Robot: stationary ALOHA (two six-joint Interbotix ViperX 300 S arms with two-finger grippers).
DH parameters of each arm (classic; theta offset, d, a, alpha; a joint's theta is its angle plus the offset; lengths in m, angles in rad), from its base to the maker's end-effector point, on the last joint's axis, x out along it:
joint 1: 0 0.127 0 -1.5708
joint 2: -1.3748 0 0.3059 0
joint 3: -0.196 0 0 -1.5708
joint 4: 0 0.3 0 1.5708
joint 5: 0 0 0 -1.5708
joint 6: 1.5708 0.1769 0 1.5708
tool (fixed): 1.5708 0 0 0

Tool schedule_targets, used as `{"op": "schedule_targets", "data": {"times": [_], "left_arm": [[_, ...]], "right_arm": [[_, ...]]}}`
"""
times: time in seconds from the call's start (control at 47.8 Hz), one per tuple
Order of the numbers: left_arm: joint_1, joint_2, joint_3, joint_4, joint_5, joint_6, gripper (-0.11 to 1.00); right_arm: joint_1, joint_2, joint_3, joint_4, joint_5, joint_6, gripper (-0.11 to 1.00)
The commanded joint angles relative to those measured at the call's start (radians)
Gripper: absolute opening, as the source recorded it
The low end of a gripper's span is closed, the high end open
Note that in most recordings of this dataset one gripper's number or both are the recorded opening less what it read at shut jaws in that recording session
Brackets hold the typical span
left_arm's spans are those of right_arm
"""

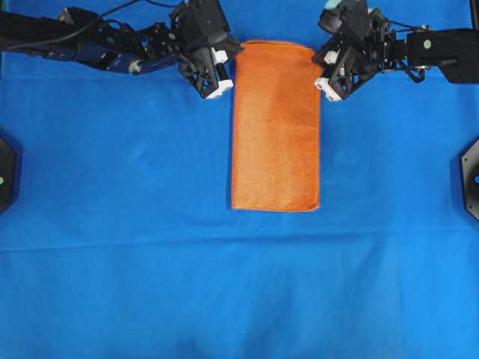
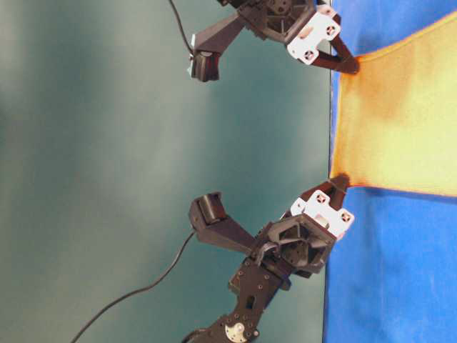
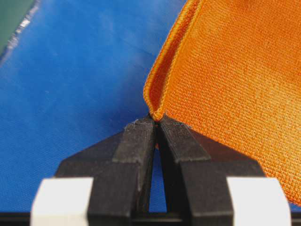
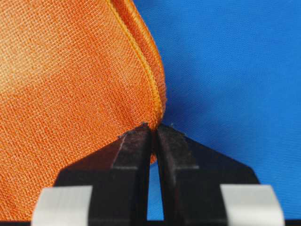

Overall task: Fold the orange towel.
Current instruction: 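Pinch the strip's top corners with both grippers, then pull the held top edge down onto the bottom edge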

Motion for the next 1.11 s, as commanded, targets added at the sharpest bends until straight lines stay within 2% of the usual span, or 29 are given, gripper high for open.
{"op": "schedule_targets", "data": {"times": [0.0, 0.355, 0.627, 0.774, 0.878, 1.087], "left_arm": [[0.011, -0.029, -0.026, 0.002, 0.008, 0.003, 0.01], [-0.034, -0.106, -0.014, 0.002, 0.083, 0.028, 0.01], [-0.132, -0.202, 0.032, 0.002, 0.15, 0.057, 0.01], [-0.187, -0.249, 0.071, 0.002, 0.17, 0.055, 0.01], [-0.225, -0.265, 0.101, 0.002, 0.178, 0.052, 0.01], [-0.324, -0.276, 0.147, 0.002, 0.193, 0.005, 0.01]], "right_arm": [[-0.003, -0.026, -0.021, -0.003, 0.0, 0.002, 0.04], [0.017, -0.107, 0.002, 0.002, 0.005, 0.012, 0.04], [0.138, -0.241, 0.058, 0.035, 0.078, 0.015, 0.04], [0.215, -0.284, 0.1, 0.074, 0.097, 0.017, 0.04], [0.275, -0.305, 0.13, 0.121, 0.097, 0.017, 0.04], [0.42, -0.325, 0.172, 0.207, 0.097, 0.017, 0.04]]}}
